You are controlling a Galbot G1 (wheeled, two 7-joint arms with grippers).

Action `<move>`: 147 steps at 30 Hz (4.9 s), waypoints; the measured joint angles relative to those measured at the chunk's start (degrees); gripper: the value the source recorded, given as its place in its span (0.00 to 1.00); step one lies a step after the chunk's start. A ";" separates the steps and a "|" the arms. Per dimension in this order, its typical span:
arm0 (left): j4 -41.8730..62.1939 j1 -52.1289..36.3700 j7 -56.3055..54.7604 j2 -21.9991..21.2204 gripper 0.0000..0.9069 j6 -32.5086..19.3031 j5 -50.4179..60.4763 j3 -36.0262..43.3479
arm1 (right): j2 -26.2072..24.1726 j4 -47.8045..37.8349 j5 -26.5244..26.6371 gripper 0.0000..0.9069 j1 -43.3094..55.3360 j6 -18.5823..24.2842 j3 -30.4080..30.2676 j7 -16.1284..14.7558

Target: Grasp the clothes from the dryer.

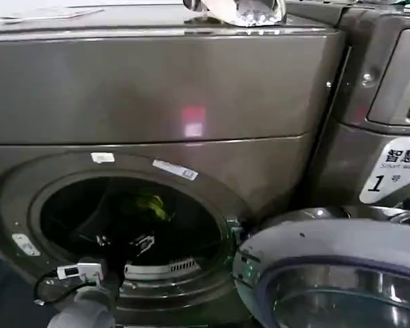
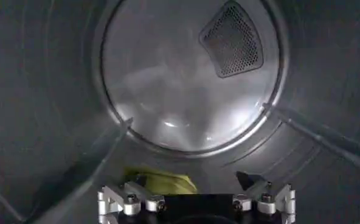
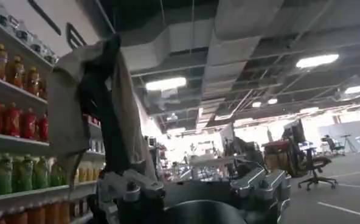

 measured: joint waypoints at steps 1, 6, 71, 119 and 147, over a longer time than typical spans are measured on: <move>0.99 -1.01 0.03 -0.02 1.00 0.00 0.26 -0.04 | -0.09 -0.01 -0.03 1.00 0.13 0.03 -0.17 -0.04; 7.89 -7.05 1.03 -0.09 1.00 0.00 1.92 -0.72 | -0.53 0.02 -0.11 1.00 0.49 0.06 -0.74 -0.17; 62.75 -51.10 77.36 1.77 1.00 -44.23 79.60 -0.64 | -1.41 -0.07 -1.61 1.00 0.54 1.15 -2.16 -0.57; 79.51 -53.63 62.22 2.42 0.00 -43.02 73.17 -1.47 | -1.26 0.01 -1.66 1.00 0.52 1.26 -2.51 -0.83; 61.83 -45.79 7.11 -3.81 0.00 -24.04 16.45 -0.01 | -0.67 2.17 -2.50 1.00 0.82 0.08 -3.59 0.18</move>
